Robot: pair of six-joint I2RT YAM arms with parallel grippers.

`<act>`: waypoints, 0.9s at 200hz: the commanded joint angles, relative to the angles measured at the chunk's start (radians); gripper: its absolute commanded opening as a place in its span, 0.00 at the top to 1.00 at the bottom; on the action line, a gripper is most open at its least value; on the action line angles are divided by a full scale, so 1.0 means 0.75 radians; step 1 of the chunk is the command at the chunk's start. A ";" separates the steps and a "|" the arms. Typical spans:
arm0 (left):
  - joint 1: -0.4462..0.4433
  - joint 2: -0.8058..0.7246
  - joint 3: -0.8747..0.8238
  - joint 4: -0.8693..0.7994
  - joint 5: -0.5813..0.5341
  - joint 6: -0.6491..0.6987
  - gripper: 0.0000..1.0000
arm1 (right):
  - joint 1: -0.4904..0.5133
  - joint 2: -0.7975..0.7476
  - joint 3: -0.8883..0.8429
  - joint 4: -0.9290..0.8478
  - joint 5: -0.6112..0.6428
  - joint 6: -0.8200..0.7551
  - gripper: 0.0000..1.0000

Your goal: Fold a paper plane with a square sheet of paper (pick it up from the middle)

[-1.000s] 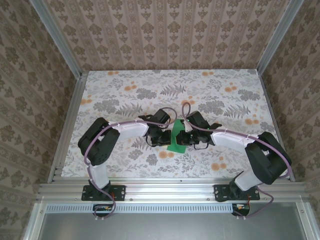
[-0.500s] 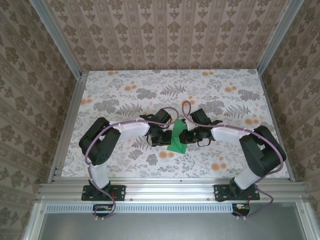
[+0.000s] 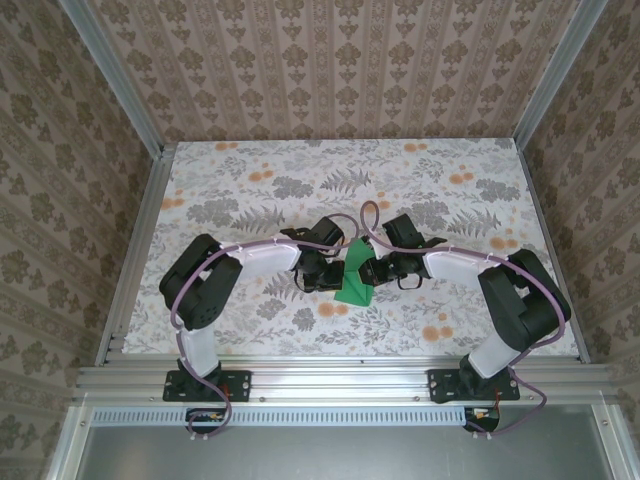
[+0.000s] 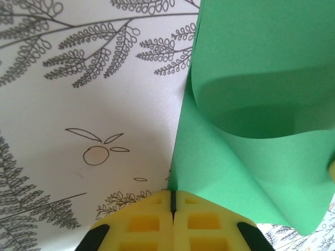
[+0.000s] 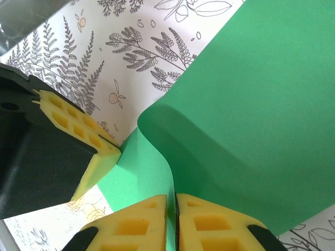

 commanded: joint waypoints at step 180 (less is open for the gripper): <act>-0.025 0.069 0.052 -0.112 -0.052 0.057 0.95 | -0.045 -0.031 -0.055 0.024 0.075 -0.052 0.87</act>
